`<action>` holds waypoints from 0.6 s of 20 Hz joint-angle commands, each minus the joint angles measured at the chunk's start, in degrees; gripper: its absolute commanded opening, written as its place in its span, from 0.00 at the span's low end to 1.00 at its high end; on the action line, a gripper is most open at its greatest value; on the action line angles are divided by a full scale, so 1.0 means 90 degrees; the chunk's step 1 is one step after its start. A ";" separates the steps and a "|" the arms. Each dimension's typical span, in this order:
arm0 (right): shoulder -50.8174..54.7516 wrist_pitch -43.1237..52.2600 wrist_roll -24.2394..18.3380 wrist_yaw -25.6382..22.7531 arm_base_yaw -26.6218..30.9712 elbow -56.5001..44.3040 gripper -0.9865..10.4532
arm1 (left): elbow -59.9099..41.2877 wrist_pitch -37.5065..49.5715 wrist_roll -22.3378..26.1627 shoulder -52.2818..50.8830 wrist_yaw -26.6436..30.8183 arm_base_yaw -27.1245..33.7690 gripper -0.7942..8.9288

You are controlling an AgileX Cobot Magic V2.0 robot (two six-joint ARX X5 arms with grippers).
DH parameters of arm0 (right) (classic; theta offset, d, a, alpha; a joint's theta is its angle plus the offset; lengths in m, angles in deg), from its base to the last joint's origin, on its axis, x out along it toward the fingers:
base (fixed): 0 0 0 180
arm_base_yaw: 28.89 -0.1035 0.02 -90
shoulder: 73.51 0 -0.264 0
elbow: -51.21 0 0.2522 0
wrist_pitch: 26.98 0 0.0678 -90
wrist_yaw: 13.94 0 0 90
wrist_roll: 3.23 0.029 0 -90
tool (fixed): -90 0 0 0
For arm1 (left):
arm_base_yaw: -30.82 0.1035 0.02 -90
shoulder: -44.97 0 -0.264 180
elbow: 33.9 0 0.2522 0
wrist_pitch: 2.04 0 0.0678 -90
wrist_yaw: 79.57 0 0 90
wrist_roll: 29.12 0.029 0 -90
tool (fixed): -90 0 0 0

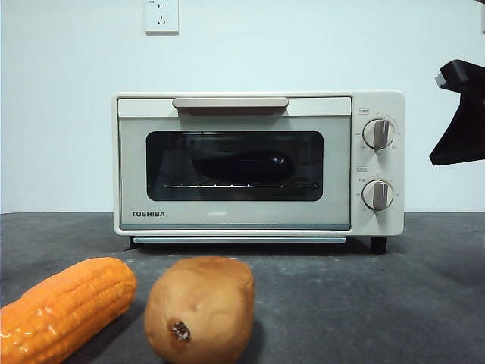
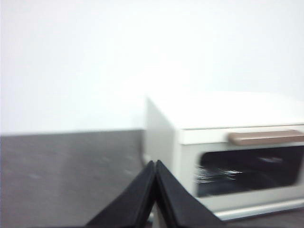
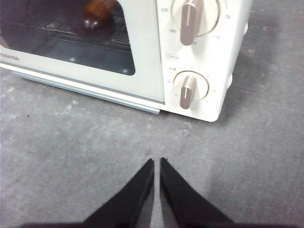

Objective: Take the eggplant from the table,put the eggplant in the oven

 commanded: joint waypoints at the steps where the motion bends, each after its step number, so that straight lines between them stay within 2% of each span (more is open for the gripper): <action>1: -0.0032 0.0070 0.0070 -0.0024 -0.0027 0.0029 0.09 | -0.0440 0.0393 0.0425 -0.0406 0.0015 0.0340 0.09; 4: -0.0032 0.0085 0.0070 -0.0024 -0.0027 0.0029 0.09 | -0.0702 0.0483 0.0423 -0.0393 0.0015 0.0566 0.09; 12: -0.0032 0.0097 0.0070 -0.0024 -0.0027 0.0029 0.09 | -0.1637 0.0393 0.0423 -0.0396 0.0007 0.0563 0.09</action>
